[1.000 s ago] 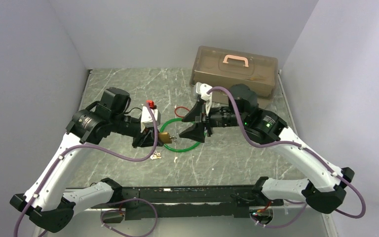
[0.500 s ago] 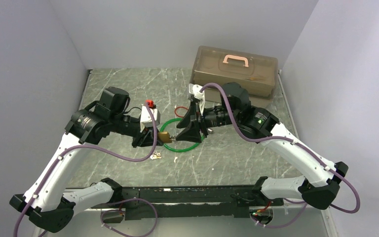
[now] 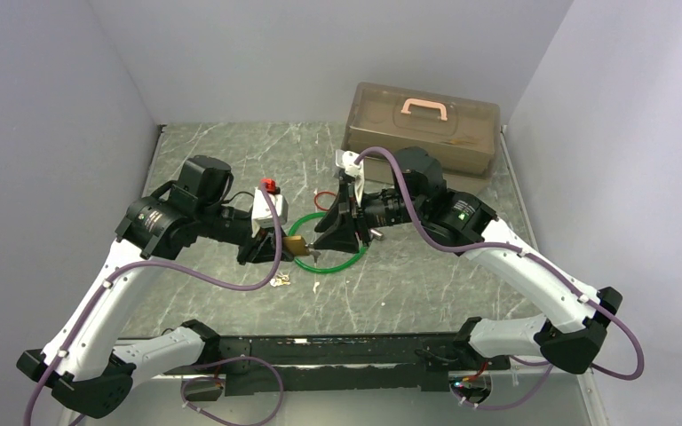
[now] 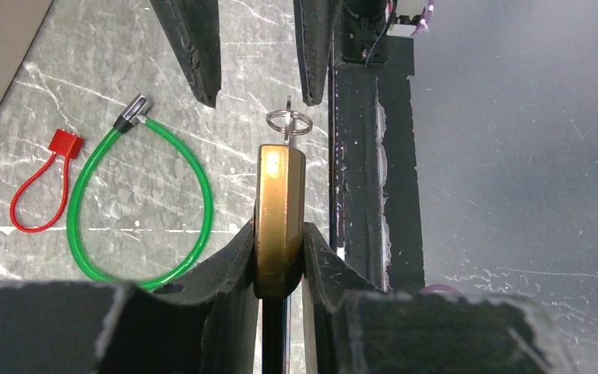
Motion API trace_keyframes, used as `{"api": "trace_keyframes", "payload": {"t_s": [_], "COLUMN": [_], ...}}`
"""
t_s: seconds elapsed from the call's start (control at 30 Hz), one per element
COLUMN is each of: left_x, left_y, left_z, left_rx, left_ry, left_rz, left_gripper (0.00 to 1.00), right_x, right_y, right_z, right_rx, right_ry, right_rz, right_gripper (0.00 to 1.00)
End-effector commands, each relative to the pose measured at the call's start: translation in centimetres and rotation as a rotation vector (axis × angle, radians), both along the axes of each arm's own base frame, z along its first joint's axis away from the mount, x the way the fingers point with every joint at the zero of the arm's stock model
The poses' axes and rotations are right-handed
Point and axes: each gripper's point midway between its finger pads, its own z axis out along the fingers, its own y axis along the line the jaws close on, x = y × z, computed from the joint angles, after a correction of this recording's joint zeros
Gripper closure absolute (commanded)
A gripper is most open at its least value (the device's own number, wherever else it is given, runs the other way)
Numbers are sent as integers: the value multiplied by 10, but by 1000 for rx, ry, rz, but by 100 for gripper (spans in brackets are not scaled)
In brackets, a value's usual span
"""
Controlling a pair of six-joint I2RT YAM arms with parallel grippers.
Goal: Unlock with the key
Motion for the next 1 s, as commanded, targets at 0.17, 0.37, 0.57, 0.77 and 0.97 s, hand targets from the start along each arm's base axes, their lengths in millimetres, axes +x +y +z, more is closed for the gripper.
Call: {"api": "trace_keyframes", "payload": {"t_s": [0.17,0.37,0.57,0.77,0.97], "left_x": [-5,-5,-4,-2,-1], "left_y": [-7,-6,-6,-7,-7], "left_z": [35,36,38,41,44], "left_rx": [-105,-105,-108,-113,-116], "left_ry": [-80,-83,-89,-95,-98], "left_rz": [-44,-41,-35,-30,-25], "left_gripper": [100,100,100,100,100], "right_x": [0,1,2,-2,-7], "right_y": [7,9,12,17,34], "right_z": [12,7,0,-3,-9], "right_rx": [52,41,24,20,3], "right_ry": [-25,-18,-13,-15,-38], "right_rz": [35,38,41,50,38], "right_gripper": [72,76,100,100,100]}}
